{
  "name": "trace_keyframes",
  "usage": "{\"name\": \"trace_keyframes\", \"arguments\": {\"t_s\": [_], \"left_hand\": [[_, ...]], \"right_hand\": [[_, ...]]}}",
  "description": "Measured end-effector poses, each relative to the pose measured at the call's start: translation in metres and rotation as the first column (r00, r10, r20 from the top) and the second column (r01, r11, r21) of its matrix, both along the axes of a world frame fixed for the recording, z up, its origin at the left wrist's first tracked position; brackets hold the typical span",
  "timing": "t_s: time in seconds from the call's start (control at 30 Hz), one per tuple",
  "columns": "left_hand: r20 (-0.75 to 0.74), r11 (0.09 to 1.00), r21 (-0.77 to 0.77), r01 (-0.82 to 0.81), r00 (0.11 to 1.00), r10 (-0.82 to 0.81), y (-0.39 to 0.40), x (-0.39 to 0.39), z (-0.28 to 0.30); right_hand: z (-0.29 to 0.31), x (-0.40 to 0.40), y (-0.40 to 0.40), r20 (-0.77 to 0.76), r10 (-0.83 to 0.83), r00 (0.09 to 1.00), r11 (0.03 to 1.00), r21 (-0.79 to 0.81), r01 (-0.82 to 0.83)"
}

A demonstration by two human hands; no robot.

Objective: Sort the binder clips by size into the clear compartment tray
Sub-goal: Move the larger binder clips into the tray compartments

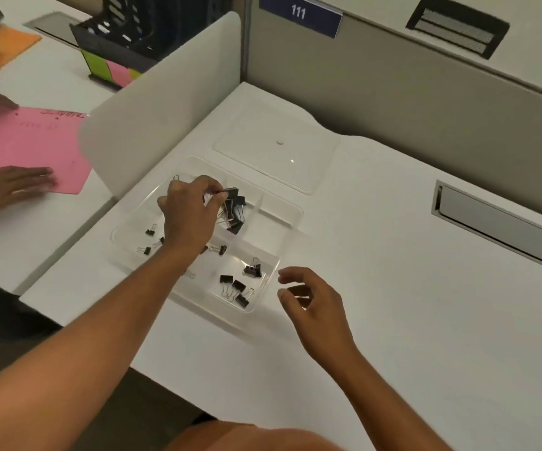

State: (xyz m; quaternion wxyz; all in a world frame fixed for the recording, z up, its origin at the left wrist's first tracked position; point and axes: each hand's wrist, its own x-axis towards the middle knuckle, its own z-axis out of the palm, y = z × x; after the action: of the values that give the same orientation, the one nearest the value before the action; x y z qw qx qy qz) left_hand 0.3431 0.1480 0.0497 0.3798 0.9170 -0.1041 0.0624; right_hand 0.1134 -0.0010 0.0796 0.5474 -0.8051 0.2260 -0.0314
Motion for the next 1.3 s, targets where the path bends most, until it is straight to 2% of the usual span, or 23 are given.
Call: {"name": "trace_keyframes", "arguments": {"t_s": [0.13, 0.2, 0.27, 0.37, 0.47, 0.6, 0.7, 0.9, 1.1, 1.2, 1.3], "left_hand": [[0.002, 0.988, 0.151, -0.018, 1.0, 0.018, -0.006, 0.012, -0.009], [0.019, 0.993, 0.099, -0.066, 0.998, 0.064, -0.007, 0.005, -0.008], [0.055, 0.996, -0.016, -0.088, 0.995, 0.089, -0.013, -0.017, 0.0], [0.106, 0.992, -0.126, 0.026, 0.994, -0.013, -0.033, -0.075, 0.01], [0.159, 0.965, -0.121, 0.233, 0.964, -0.213, -0.059, -0.138, 0.01], [0.148, 0.858, -0.072, 0.509, 0.856, -0.495, -0.099, -0.207, 0.003], [0.086, 0.786, -0.05, 0.616, 0.787, -0.611, -0.131, -0.244, 0.0], [0.004, 0.647, 0.013, 0.762, 0.647, -0.762, -0.21, -0.309, -0.006], [-0.078, 0.471, 0.092, 0.877, 0.478, -0.875, -0.302, -0.38, -0.015], [-0.143, 0.374, 0.118, 0.92, 0.389, -0.91, -0.347, -0.411, -0.021], [-0.201, 0.293, 0.143, 0.945, 0.318, -0.927, -0.385, -0.435, -0.026]], "right_hand": [[-0.002, -0.012, -0.006, -0.009, -0.057, 0.998, 0.998, 0.019, 0.058], [-0.003, -0.021, -0.012, 0.0, -0.097, 0.995, 0.995, 0.028, 0.097], [-0.005, -0.031, -0.019, 0.007, -0.147, 0.989, 0.989, 0.035, 0.147], [-0.008, -0.048, -0.032, 0.015, -0.227, 0.974, 0.973, 0.046, 0.226], [-0.011, -0.065, -0.047, 0.028, -0.299, 0.954, 0.954, 0.04, 0.298], [-0.01, -0.091, -0.074, 0.063, -0.4, 0.914, 0.916, 0.035, 0.399], [-0.011, -0.118, -0.097, 0.093, -0.466, 0.88, 0.885, 0.026, 0.466], [-0.015, -0.192, -0.157, 0.122, -0.587, 0.801, 0.809, 0.042, 0.586], [-0.034, -0.287, -0.233, 0.089, -0.754, 0.651, 0.653, -0.002, 0.757], [-0.046, -0.333, -0.274, 0.079, -0.799, 0.596, 0.592, -0.07, 0.803], [-0.064, -0.367, -0.32, 0.09, -0.804, 0.588, 0.555, -0.24, 0.796]]}}
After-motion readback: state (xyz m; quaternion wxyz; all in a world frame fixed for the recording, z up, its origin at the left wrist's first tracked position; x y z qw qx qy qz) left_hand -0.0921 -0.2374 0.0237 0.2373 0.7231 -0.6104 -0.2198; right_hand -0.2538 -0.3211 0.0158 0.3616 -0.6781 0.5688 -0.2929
